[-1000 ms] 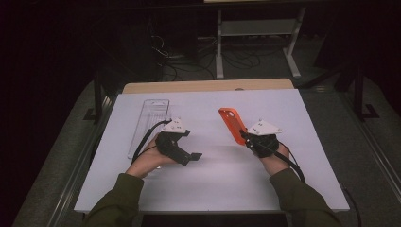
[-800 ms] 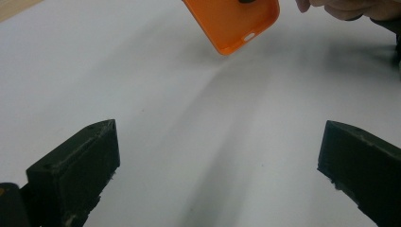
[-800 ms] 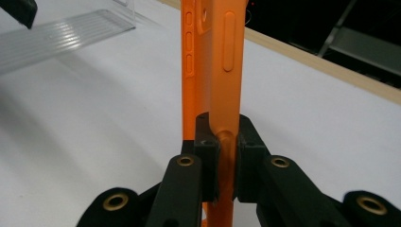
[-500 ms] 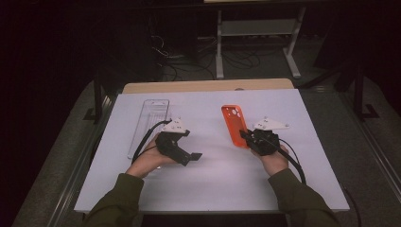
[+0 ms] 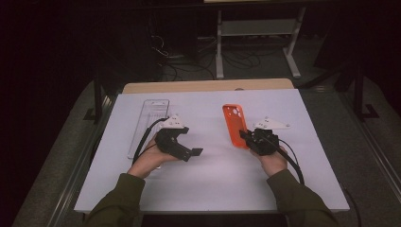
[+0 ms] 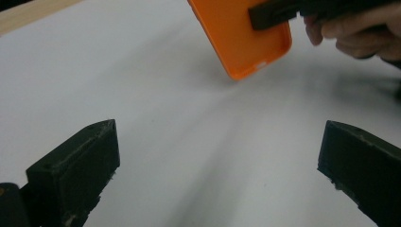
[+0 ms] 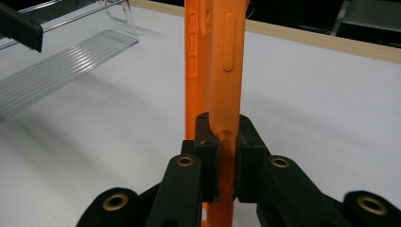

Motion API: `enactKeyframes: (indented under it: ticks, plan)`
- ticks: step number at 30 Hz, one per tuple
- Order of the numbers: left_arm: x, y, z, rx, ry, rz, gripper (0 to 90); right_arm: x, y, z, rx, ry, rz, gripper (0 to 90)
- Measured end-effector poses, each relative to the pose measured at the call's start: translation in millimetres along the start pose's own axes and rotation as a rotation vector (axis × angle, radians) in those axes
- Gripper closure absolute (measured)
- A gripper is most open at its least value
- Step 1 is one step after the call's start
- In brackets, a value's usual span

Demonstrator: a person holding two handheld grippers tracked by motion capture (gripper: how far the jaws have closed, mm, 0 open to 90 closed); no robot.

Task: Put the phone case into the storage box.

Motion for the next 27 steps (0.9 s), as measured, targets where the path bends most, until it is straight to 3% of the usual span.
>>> enactKeyframes:
  ticks: [5, 10, 21, 27]
  plan:
    - [-0.5, 1.1, -9.2, 0.029, 0.057, -0.015, 0.0, -4.4, -0.8, 0.9, -0.004, 0.002, -0.001, 81.0]
    - [-3.7, 0.1, -15.6, 0.048, 0.082, -0.031, 0.0, -12.6, -2.0, 0.5, -0.002, -0.001, -0.009, 81.0]
    - [-10.0, -3.6, -29.0, 0.074, 0.066, -0.047, 0.0, -24.7, -5.1, 1.4, 0.005, 0.031, -0.021, 81.0]
    - [-14.4, -10.0, -39.7, 0.104, 0.089, -0.059, 0.0, -30.9, -5.3, 3.1, -0.001, 0.035, -0.026, 81.0]
Point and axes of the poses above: each handheld gripper's, and its own axes: y roughly backward along the jaws, z roughly out of its underside, x roughly to its right, the point moved 9 cm from there along -y, roughly forward along the jaws, and after that the axes turned 13 degrees about -y, right-handed, at the moved point
